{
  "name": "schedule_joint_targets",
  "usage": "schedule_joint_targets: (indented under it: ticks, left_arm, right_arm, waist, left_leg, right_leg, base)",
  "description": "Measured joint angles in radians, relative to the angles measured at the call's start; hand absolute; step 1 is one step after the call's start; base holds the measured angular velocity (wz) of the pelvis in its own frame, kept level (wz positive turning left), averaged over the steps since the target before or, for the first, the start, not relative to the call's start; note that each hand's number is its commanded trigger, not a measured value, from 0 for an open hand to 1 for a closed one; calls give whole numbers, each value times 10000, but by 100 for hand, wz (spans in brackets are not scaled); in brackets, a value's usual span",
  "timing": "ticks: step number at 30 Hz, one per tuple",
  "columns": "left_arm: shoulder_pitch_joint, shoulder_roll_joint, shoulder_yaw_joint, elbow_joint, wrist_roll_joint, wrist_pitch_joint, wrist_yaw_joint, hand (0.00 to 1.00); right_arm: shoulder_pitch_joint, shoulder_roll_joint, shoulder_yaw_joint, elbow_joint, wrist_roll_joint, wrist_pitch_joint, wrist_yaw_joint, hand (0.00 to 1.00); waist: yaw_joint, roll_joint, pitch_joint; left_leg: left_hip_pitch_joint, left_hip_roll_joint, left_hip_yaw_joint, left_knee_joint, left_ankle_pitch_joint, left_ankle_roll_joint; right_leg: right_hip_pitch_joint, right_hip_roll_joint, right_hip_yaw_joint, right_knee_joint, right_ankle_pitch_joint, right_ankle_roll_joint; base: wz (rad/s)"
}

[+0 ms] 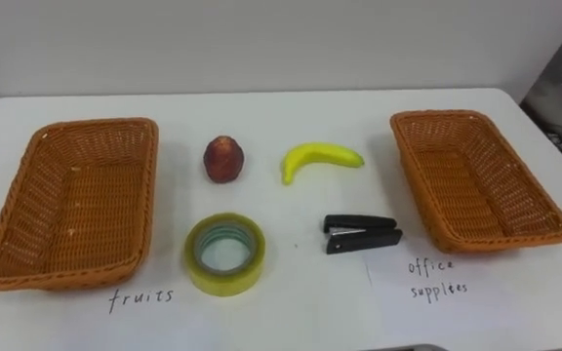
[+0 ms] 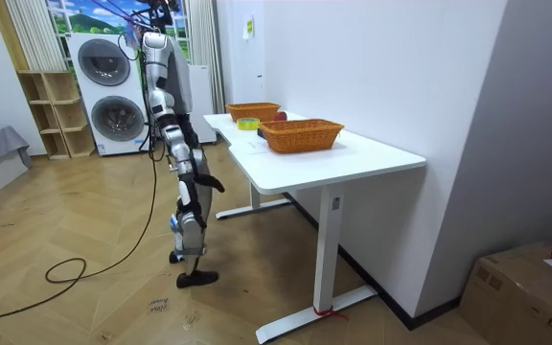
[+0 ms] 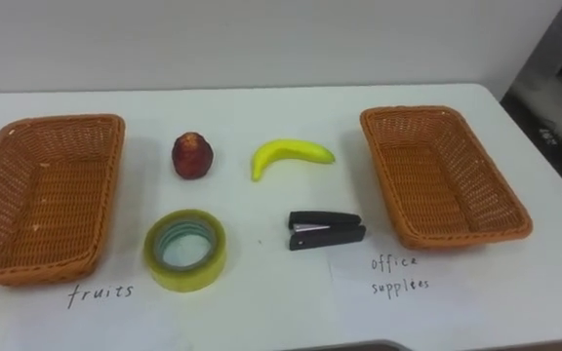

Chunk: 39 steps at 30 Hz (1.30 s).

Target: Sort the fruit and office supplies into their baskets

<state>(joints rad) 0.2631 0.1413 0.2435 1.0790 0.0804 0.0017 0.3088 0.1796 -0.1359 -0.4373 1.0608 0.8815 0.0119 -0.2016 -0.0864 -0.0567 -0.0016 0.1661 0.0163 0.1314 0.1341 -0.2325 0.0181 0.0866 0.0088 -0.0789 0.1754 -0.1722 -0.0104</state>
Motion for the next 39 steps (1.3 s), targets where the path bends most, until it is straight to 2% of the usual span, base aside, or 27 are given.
schedule_joint_targets:
  ticks: [3,6,11,15,19,21,29,34,37,39]
  left_arm:
    - [26,30,91,-141,5,-46,134,0]
    - [85,28,97,-146,5,-58,157,0]
    - [196,12,78,-579,5,-24,123,0]
    - [347,14,-210,-869,6,-21,115,0]
    - [377,-2,-306,-859,8,-11,71,0]
    - [366,-14,-310,-838,7,-9,40,0]
    - [442,-44,-328,-820,20,6,37,0]
    - [468,-30,-327,-841,6,4,-9,0]
    - [366,47,-335,-744,13,-21,-87,0]
    - [333,154,-444,-702,16,-19,-83,0]
  right_arm:
    - [-3,-39,-677,-988,6,-95,-844,0]
    - [-92,-193,-984,-1585,84,-446,-1616,0]
    - [-87,-343,-1319,-3102,68,-515,-2980,0]
    - [-50,-575,-1218,-4787,-601,-680,-3889,0]
    - [-36,-587,-1220,-5910,-1318,-692,-4646,0]
    - [-39,-589,-1218,-6521,-2091,-842,-5099,0]
    - [-47,-632,-1137,-8561,-3450,-895,-6312,0]
    - [-46,-760,-1052,-9806,-4161,-892,-6469,0]
    - [-48,-1014,-908,-10574,-4863,-894,-6458,0]
    - [-55,-1367,-821,-10999,-5341,-924,-6455,0]
  waist:
    - [-131,32,3]
    - [-174,52,0]
    - [-291,46,-5]
    - [-267,72,24]
    - [-220,39,21]
    - [-205,33,28]
    - [-163,-58,36]
    - [-130,-198,57]
    - [-123,-289,105]
    - [-23,-310,111]
  left_leg:
    - [-14,-10,45,-48,-8,11]
    - [-50,-21,95,-54,-8,12]
    - [-170,-29,102,-60,-6,14]
    - [-210,-31,213,-40,-4,18]
    - [-161,-11,275,-46,-5,16]
    - [-174,-11,276,-45,-5,16]
    - [-343,-17,265,-38,-2,17]
    - [-329,-15,296,-3,-2,16]
    - [-355,-13,274,2,-2,16]
    - [-373,-13,286,7,-2,16]
  right_leg:
    - [-74,2,60,46,-13,16]
    - [-200,8,195,150,-51,27]
    - [-347,8,212,180,-53,31]
    - [-402,12,331,296,-53,32]
    - [-372,55,455,286,-54,31]
    - [-392,57,465,286,-55,31]
    - [-688,67,471,301,-54,30]
    - [-673,67,471,308,-54,29]
    - [-666,67,465,292,-54,29]
    - [-665,66,462,297,-53,28]
  base:
    - [-4]
    - [-9]
    - [-1]
    - [-6]
    - [-3]
    - [0]
    - [-1]
    - [-1]
    - [0]
    - [0]
